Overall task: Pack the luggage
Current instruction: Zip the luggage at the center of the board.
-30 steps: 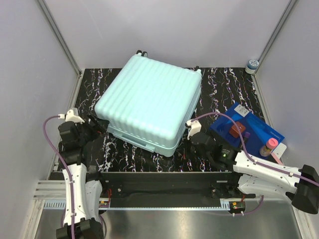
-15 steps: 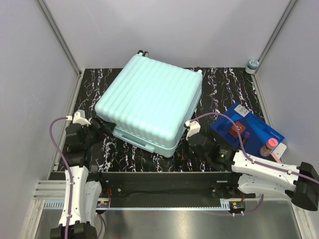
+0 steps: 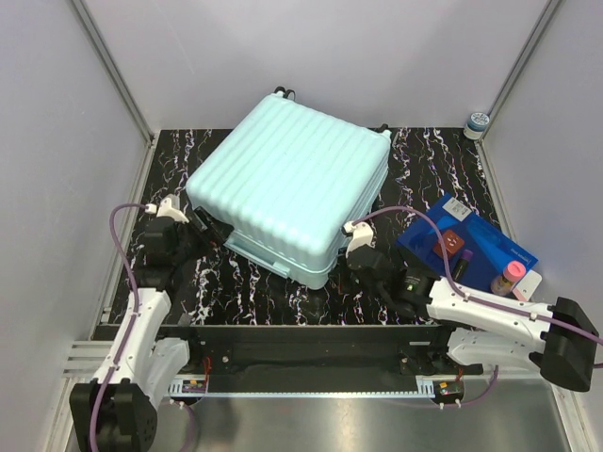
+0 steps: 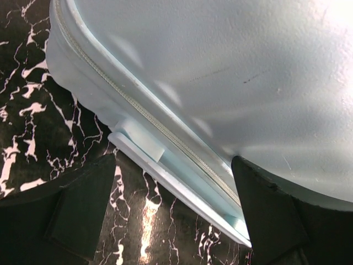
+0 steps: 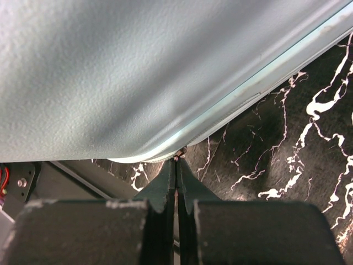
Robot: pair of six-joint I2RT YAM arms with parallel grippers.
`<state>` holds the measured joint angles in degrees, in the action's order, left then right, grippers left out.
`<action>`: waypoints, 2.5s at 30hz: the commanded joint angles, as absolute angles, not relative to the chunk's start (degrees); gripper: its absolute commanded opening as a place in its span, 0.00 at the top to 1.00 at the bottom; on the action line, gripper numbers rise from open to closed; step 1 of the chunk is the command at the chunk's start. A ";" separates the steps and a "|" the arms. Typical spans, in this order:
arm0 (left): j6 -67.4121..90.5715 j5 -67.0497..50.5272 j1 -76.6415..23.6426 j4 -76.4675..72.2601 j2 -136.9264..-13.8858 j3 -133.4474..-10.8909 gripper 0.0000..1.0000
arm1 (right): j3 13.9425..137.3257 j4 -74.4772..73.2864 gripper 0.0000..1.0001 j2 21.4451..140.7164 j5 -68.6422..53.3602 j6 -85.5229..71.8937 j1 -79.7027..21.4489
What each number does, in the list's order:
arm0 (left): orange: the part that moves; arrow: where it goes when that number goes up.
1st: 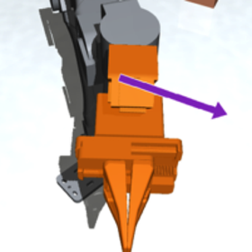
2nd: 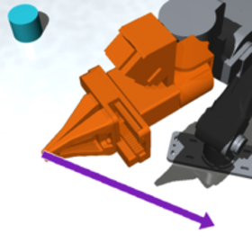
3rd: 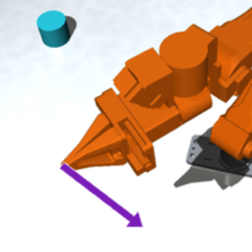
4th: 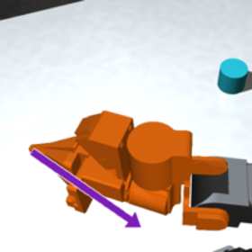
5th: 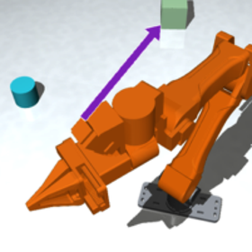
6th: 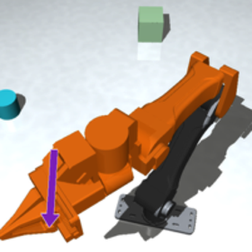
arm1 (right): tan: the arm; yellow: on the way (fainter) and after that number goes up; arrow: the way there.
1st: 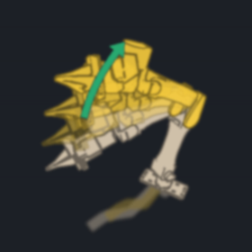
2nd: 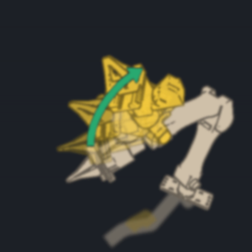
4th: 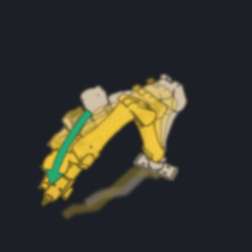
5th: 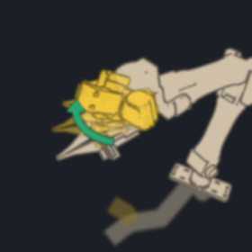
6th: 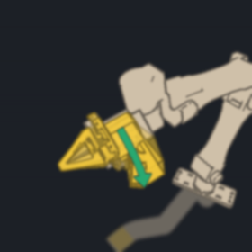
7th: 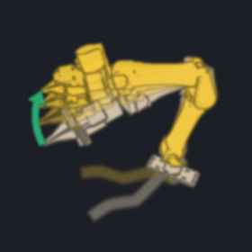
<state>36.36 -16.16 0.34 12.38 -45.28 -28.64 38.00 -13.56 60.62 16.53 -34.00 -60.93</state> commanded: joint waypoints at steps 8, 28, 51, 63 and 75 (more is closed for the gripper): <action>39.11 -15.21 -5.27 -5.01 -51.68 -35.95 0.07 | 41.48 -12.22 1.00 63.72 16.35 -31.90 -58.27; 39.02 -12.04 -5.45 12.58 -35.95 -23.29 0.24 | 40.25 -11.34 1.00 62.93 15.38 -32.43 -57.92; 44.91 -11.08 -7.12 -10.71 -57.03 -21.97 0.24 | 39.11 -10.46 1.00 63.72 14.68 -33.66 -58.01; 48.25 -8.09 -12.57 -15.38 -64.16 -21.88 0.55 | 34.98 -7.30 1.00 60.03 14.24 -34.01 -59.06; 50.10 -7.38 -14.59 -18.02 -66.18 -22.41 0.96 | 35.60 -6.68 1.00 60.91 21.44 -35.15 -67.41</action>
